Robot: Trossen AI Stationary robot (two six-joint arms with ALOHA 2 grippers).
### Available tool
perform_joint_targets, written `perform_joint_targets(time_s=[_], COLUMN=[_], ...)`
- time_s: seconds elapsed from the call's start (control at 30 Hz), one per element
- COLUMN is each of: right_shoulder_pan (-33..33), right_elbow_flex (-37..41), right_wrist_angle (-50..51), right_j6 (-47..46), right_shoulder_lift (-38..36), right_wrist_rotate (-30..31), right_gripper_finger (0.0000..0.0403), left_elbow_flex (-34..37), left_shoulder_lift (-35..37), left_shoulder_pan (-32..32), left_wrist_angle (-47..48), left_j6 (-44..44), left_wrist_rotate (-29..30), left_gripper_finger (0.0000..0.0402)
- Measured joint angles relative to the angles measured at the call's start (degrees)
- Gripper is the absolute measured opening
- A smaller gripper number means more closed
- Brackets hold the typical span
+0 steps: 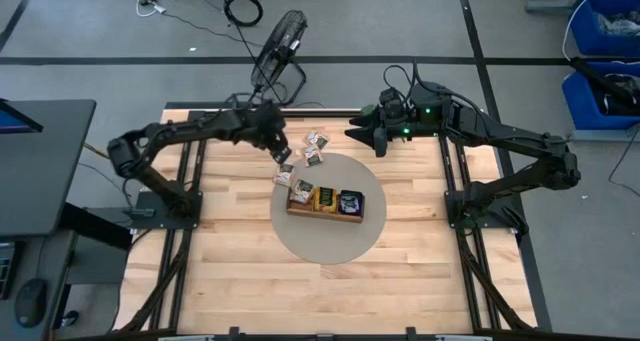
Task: Pick & Place Tea
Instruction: Put the brown tea bag into the left section of the wooden organizer
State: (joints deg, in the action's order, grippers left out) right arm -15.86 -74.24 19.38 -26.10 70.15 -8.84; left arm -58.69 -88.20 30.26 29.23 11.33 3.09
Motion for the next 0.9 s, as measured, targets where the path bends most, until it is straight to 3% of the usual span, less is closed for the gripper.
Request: perform_joint_targets(time_s=[0.13, 0.3, 0.6, 0.9], right_shoulder_pan=[0.05, 0.58, 0.76, 0.76], right_elbow_flex=[0.00, 0.00, 0.00, 0.00], right_wrist_angle=[0.02, 0.04, 0.28, 0.78], right_j6=[0.23, 0.50, 0.67, 0.69], right_shoulder_lift=[0.00, 0.00, 0.00, 0.00], right_wrist_rotate=[0.00, 0.00, 0.00, 0.02], right_gripper_finger=[0.0256, 0.0256, 0.0256, 0.0256], left_elbow_flex=[-3.05, -2.79, -2.75, -2.76], left_shoulder_lift=[-4.52, -9.42, -14.93, -15.89], left_shoulder_pan=[1.92, 3.09, 2.48, -0.62], left_wrist_angle=[2.89, 3.50, 4.17, 3.05], left_j6=[0.03, 1.49, 4.53, 4.23], left_wrist_rotate=[-2.59, -9.60, -9.83, -7.38], left_gripper_finger=[0.0209, 0.0249, 0.0318, 0.0319])
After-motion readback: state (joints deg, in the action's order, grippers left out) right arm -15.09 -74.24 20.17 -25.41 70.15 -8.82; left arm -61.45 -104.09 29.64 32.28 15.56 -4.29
